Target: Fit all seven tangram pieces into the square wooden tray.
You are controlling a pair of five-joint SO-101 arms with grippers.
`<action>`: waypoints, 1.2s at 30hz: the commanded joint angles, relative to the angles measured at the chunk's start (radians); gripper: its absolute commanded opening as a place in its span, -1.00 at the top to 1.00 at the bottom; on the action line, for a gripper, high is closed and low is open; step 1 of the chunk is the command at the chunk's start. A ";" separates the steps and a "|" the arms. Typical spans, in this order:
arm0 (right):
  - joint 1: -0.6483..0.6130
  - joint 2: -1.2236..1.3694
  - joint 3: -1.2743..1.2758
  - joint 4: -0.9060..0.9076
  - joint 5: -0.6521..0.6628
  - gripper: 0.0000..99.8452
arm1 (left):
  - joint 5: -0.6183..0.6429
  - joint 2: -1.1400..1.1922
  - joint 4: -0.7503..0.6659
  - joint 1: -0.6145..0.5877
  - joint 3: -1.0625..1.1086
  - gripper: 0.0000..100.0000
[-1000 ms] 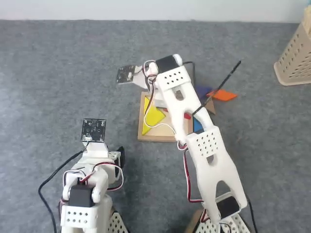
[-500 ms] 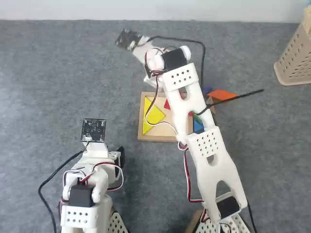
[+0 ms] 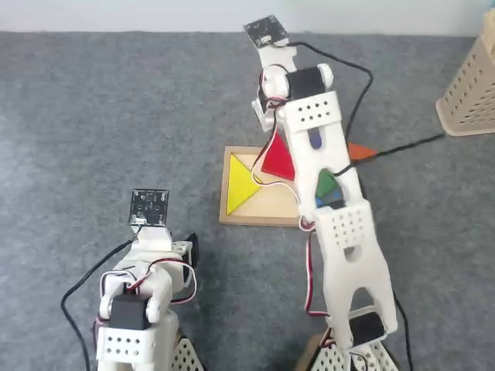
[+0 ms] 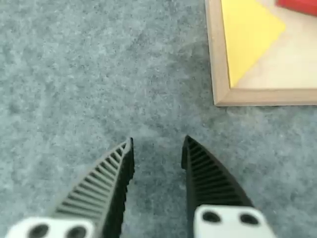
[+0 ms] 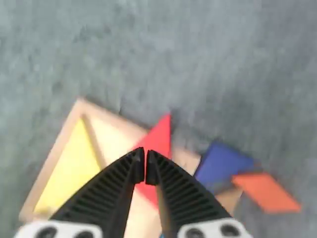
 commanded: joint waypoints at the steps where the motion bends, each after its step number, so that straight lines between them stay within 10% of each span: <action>1: 0.005 -0.305 0.328 0.036 0.006 0.99 | 0.006 -0.020 -0.006 -0.003 -0.002 0.70; 10: 0.039 -0.751 1.162 -0.441 0.250 0.97 | 0.006 -0.020 -0.006 -0.003 -0.002 0.70; 14: 0.039 -0.803 1.428 -0.608 0.347 0.68 | 0.006 -0.020 -0.006 -0.003 -0.002 0.70; 18: 0.041 -0.791 1.484 -0.670 0.391 0.42 | 0.006 -0.020 -0.006 -0.003 -0.002 0.70; 36: 0.047 -0.641 1.439 -0.768 0.505 0.49 | 0.006 -0.020 -0.006 -0.003 -0.002 0.70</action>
